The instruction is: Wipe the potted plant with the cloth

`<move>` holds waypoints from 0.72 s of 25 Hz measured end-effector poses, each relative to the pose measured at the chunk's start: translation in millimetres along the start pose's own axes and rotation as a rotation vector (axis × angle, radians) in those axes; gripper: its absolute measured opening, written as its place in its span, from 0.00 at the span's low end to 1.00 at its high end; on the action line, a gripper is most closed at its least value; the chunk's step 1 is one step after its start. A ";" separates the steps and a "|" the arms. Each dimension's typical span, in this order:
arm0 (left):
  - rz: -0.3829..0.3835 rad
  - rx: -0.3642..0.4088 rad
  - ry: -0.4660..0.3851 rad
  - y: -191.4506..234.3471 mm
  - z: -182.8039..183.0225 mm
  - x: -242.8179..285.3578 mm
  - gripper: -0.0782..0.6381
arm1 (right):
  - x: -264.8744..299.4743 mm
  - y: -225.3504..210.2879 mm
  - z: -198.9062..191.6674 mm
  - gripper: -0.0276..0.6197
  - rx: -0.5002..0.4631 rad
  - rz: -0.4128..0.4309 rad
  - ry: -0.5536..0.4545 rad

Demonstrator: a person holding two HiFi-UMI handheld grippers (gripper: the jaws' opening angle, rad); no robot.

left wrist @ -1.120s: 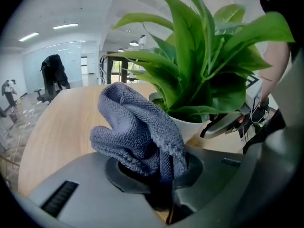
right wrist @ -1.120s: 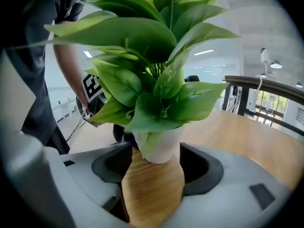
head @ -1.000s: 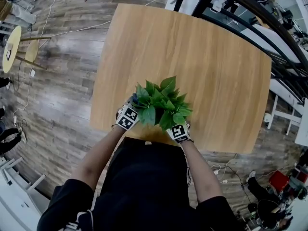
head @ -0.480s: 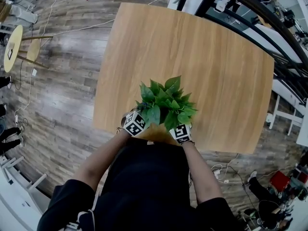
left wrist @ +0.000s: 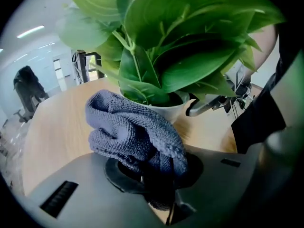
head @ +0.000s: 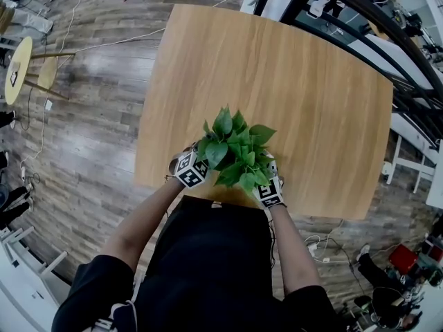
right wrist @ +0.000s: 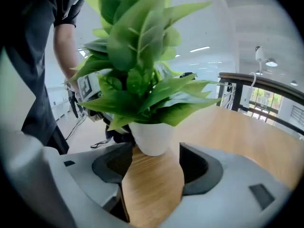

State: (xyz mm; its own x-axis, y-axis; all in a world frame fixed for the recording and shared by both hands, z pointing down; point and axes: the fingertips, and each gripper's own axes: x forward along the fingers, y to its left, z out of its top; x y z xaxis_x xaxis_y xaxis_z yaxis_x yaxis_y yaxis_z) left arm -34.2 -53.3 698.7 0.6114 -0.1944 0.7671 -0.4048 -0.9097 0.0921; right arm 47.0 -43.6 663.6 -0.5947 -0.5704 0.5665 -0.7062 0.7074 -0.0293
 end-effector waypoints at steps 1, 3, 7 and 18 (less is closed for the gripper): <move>-0.004 -0.008 -0.006 0.1 0.7 -0.5 0.24 | 1.2 -4.7 6.4 0.49 0.011 -0.004 -0.016; -0.012 -0.025 -0.031 0.1 3.8 -2.1 0.24 | 7.8 -2.8 20.9 0.49 -0.023 0.041 -0.041; -0.021 -0.012 -0.038 0.3 7.9 -0.1 0.24 | 17.7 -1.8 29.8 0.49 -0.109 0.096 -0.035; -0.139 -0.002 0.025 -42.1 3.7 9.1 0.24 | 19.2 -3.9 27.3 0.49 -0.048 0.005 -0.038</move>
State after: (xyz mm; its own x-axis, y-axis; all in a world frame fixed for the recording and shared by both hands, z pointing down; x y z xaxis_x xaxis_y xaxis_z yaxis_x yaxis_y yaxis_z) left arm -9.1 -18.1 699.5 0.6448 -0.0572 0.7622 -0.3184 -0.9267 0.1998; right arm 27.8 -68.7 652.2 -0.6127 -0.5819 0.5348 -0.6847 0.7288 0.0086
